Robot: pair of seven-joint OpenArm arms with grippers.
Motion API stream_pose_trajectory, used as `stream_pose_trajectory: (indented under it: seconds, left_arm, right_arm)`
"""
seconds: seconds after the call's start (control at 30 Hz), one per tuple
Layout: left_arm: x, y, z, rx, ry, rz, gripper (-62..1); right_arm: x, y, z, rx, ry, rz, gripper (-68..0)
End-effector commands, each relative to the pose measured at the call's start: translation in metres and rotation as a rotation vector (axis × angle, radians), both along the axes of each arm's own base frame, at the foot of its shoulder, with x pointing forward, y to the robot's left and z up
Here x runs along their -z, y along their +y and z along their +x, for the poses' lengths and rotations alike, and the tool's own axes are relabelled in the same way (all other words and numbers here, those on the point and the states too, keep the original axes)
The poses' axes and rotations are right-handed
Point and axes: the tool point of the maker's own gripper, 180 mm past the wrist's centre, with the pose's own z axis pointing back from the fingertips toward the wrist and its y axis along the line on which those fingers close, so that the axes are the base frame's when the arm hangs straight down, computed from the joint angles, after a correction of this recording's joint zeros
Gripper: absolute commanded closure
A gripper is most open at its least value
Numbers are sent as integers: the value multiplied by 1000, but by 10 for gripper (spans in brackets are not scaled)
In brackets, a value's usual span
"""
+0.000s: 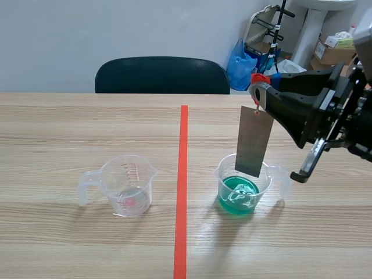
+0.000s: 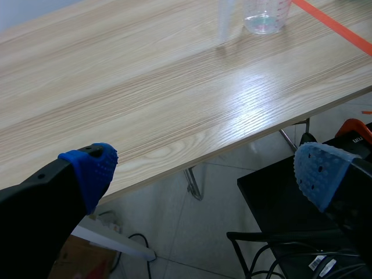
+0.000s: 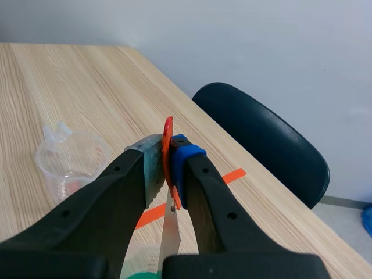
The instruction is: Do the redox reaction experiment
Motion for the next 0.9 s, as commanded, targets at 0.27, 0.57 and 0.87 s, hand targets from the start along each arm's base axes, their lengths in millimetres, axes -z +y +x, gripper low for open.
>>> stream_pose_trajectory:
  seconds: [0.27,0.57,0.87]
  left_arm:
    - [-4,-1,3,5,-21,-10,-623]
    - [-4,-1,3,5,-21,-10,-623]
    - [-4,-1,3,5,-21,-10,-623]
  right_arm:
    - [-20,6,1,0,-18,-16,-7]
    - [-40,4,4,23,-27,-13,-7]
    - [-45,0,6,51,-12,-43,-7]
